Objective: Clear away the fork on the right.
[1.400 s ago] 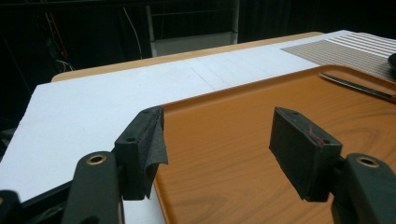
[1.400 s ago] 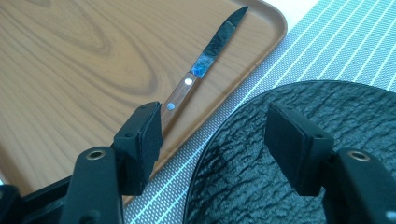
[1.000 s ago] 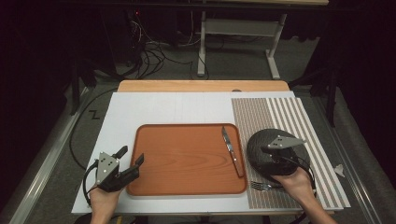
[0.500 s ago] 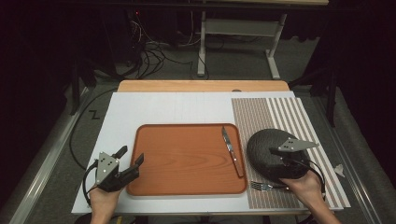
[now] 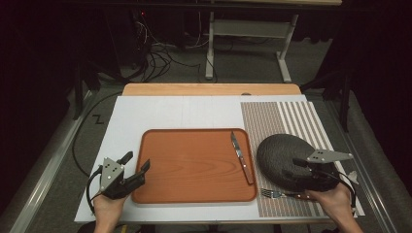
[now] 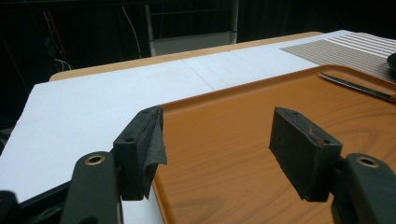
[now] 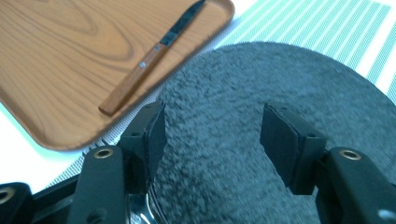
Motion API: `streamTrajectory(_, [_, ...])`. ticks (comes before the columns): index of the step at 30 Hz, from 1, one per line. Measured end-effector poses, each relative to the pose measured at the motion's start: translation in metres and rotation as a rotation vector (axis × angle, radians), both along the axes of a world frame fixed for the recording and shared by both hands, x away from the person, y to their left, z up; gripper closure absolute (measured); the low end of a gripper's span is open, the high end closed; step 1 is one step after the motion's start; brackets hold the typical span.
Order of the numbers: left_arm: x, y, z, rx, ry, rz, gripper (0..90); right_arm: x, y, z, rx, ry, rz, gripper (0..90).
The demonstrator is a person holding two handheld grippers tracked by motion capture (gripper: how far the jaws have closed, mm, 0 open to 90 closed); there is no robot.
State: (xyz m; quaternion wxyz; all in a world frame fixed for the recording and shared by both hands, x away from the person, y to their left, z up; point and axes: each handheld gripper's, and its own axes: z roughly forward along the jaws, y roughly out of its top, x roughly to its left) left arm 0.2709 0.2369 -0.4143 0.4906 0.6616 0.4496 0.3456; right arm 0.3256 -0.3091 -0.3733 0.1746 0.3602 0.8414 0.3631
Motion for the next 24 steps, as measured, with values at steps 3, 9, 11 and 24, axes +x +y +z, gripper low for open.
streamTrajectory(3, [0.0, 0.0, 0.0, 0.0, 0.001, -0.001, 35.2, -0.003, -0.007, -0.001, -0.004, 0.007, -0.012, 43.7])
streamTrajectory(9, [0.001, 0.0, 0.0, 0.0, 0.004, -0.002, 35.1, -0.009, -0.017, -0.001, -0.009, 0.02, -0.027, 45.3])
streamTrajectory(11, [0.001, 0.0, 0.0, 0.0, 0.004, -0.002, 35.0, -0.011, -0.021, -0.001, -0.009, 0.031, -0.034, 46.0])
streamTrajectory(24, [0.001, 0.0, 0.0, 0.004, 0.007, -0.004, 34.8, -0.023, -0.038, -0.006, -0.03, 0.069, -0.053, 47.7])
